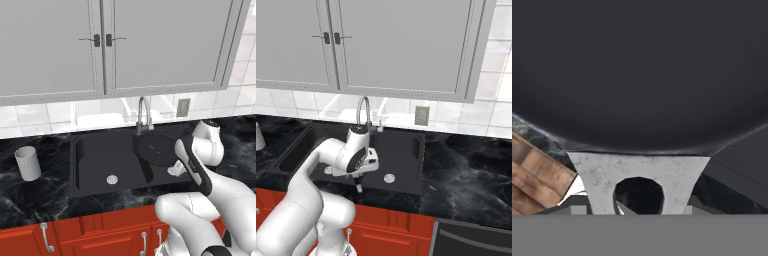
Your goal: Place the pan in the left basin and the glass cup in the right basin of the sink.
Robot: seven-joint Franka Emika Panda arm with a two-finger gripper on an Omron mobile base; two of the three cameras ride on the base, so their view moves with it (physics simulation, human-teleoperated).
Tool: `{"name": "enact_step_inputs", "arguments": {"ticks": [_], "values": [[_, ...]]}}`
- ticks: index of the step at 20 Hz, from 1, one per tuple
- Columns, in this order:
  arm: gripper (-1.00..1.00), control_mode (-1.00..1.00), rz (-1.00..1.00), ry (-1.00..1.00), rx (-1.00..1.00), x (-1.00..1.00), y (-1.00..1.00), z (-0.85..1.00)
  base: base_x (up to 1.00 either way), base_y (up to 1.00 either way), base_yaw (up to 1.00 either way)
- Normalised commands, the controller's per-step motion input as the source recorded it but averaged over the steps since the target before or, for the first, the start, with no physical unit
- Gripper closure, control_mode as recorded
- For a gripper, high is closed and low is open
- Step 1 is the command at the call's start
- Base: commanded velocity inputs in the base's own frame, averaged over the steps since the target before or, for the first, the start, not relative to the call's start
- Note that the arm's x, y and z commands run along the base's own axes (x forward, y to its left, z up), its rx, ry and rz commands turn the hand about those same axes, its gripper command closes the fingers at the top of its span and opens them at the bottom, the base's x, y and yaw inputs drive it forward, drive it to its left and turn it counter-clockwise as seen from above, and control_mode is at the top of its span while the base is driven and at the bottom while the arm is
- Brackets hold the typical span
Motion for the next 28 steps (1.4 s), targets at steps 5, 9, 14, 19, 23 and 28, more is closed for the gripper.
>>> {"name": "enact_step_inputs", "arguments": {"ticks": [5,9,14,19,23,28], "values": [[1.0,-1.0,0.0,0.05,0.0,0.22,0.41,-0.18,0.0,0.0,0.0],[1.0,-1.0,0.0,0.03,0.0,0.19,0.34,-0.1,0.0,0.0,0.0],[1.0,-1.0,0.0,0.0,0.0,0.21,0.16,-0.02,0.0,0.0,0.0],[1.0,-1.0,0.0,0.01,0.0,0.22,0.14,-0.08,0.0,0.0,0.0],[1.0,-1.0,0.0,0.02,0.0,0.23,0.2,-0.09,0.0,0.0,0.0],[1.0,-1.0,0.0,0.03,0.0,0.32,0.21,-0.14,0.0,0.0,0.0]]}}
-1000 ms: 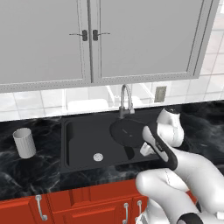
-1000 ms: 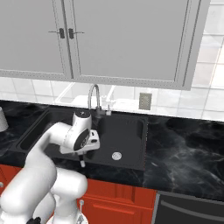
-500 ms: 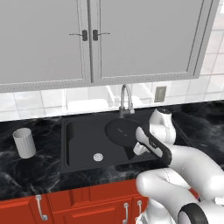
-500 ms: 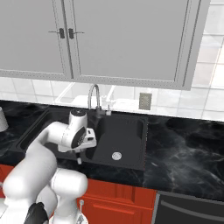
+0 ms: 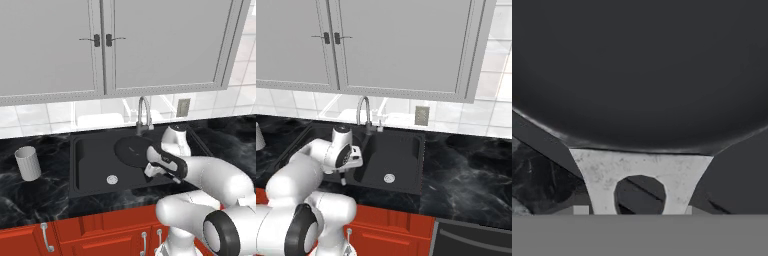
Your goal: Place the pan in the left basin and the glass cup in the right basin of the sink.
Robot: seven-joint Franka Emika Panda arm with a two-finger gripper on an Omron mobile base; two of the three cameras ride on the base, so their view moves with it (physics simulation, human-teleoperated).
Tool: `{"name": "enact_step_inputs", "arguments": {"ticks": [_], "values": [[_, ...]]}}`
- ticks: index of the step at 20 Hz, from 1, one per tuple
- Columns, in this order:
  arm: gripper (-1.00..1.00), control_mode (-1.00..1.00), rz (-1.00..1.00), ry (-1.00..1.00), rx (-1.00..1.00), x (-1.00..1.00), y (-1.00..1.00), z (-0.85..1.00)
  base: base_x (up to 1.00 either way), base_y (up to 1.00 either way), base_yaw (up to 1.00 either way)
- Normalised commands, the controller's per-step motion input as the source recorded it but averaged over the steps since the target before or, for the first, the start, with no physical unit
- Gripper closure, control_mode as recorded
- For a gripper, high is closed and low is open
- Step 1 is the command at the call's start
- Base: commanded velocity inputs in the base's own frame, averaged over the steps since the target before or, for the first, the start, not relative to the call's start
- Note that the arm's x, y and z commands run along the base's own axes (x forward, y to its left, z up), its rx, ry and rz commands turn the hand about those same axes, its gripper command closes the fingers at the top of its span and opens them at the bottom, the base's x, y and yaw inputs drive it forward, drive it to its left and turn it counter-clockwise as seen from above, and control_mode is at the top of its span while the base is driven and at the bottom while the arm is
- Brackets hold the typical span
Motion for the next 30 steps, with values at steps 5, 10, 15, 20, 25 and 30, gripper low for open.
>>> {"name": "enact_step_inputs", "arguments": {"ticks": [5,10,15,20,25,30], "values": [[1.0,-1.0,0.0,0.02,0.0,0.3,0.24,-0.13,0.0,0.0,0.0],[1.0,-1.0,0.0,0.02,0.0,0.29,0.2,-0.24,0.0,0.0,0.0],[1.0,-1.0,0.0,0.03,0.0,0.37,0.16,-0.28,0.0,0.0,0.0],[1.0,-1.0,0.0,0.02,0.0,0.27,0.17,-0.31,0.0,0.0,0.0],[1.0,-1.0,0.0,0.0,0.0,0.19,0.18,-0.24,0.0,0.0,0.0],[1.0,-1.0,0.0,0.0,0.0,0.15,0.31,-0.17,0.0,0.0,0.0]]}}
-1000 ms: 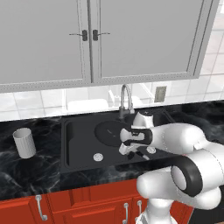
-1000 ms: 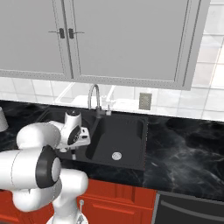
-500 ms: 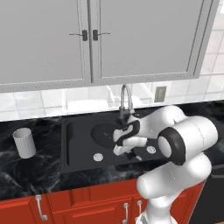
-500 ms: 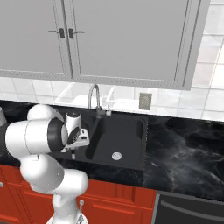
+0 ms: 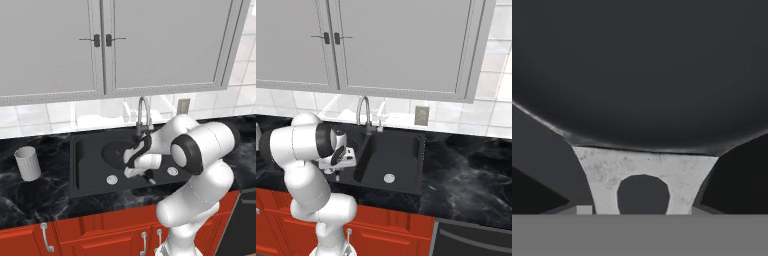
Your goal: Place the pan in the left basin and the glass cup in the right basin of the sink.
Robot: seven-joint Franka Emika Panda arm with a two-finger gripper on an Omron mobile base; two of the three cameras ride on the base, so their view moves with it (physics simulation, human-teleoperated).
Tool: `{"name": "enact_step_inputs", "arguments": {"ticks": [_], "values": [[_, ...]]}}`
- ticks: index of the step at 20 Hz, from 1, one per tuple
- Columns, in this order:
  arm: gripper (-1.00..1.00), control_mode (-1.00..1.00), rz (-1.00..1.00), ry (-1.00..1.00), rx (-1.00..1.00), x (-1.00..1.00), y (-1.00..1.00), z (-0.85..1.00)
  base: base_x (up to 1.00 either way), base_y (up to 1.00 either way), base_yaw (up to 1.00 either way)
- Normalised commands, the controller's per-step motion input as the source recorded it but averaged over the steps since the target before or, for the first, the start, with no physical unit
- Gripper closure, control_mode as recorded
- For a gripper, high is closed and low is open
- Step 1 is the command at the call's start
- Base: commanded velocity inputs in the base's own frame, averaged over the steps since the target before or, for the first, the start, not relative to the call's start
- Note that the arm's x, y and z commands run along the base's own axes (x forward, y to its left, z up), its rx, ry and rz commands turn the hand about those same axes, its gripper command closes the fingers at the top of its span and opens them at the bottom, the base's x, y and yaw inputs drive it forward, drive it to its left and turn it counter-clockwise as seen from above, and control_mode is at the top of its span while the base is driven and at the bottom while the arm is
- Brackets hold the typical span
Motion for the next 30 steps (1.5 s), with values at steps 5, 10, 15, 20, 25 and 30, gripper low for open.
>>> {"name": "enact_step_inputs", "arguments": {"ticks": [5,10,15,20,25,30], "values": [[1.0,-1.0,0.0,0.0,-0.01,0.15,0.35,-0.15,0.0,0.0,0.0],[1.0,-1.0,0.02,0.0,-0.02,0.18,0.3,-0.11,0.0,0.0,0.0],[1.0,-1.0,0.06,0.0,-0.04,0.02,0.46,-0.01,0.0,0.0,0.0],[1.0,-1.0,0.06,0.0,-0.05,0.0,0.55,0.0,0.0,0.0,0.0],[1.0,-1.0,0.07,0.0,-0.04,0.0,0.39,0.0,0.0,0.0,0.0],[1.0,-1.0,0.03,0.0,-0.06,0.1,0.07,0.0,0.0,0.0,0.0]]}}
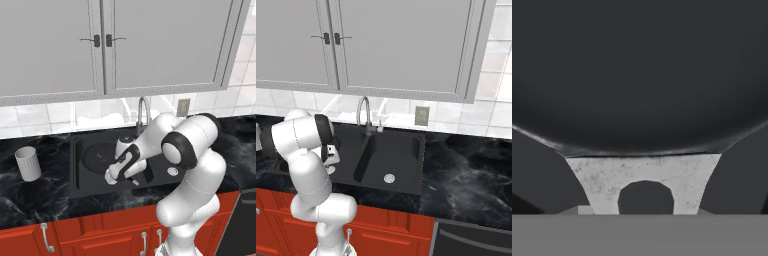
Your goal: Place the pan in the left basin and the glass cup in the right basin of the sink.
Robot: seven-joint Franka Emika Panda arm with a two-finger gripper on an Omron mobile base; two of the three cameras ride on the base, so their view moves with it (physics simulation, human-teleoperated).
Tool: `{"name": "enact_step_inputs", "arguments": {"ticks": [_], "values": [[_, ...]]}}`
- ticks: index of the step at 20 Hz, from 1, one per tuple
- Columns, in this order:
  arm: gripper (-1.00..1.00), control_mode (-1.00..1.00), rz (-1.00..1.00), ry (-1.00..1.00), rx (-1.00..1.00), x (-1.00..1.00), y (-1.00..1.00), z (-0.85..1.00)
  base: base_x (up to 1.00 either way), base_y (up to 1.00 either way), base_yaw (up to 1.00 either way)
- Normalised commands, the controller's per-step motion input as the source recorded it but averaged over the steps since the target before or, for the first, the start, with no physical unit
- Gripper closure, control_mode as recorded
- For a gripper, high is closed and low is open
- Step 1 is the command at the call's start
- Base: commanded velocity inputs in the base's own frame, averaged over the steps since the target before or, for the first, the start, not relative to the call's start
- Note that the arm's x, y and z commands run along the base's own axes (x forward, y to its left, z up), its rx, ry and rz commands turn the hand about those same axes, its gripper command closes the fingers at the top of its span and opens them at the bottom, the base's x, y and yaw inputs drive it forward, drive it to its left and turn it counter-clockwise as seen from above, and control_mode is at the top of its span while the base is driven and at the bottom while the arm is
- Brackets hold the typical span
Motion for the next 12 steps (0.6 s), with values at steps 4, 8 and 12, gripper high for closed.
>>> {"name": "enact_step_inputs", "arguments": {"ticks": [4,8,12], "values": [[1.0,-1.0,0.0,0.0,-0.08,0.26,0.0,0.0,0.0,0.0,0.0],[1.0,-1.0,0.0,-0.01,-0.09,0.38,0.0,0.0,0.0,0.0,0.0],[1.0,-1.0,0.0,-0.01,-0.08,0.46,0.0,0.0,0.0,0.0,0.0]]}}
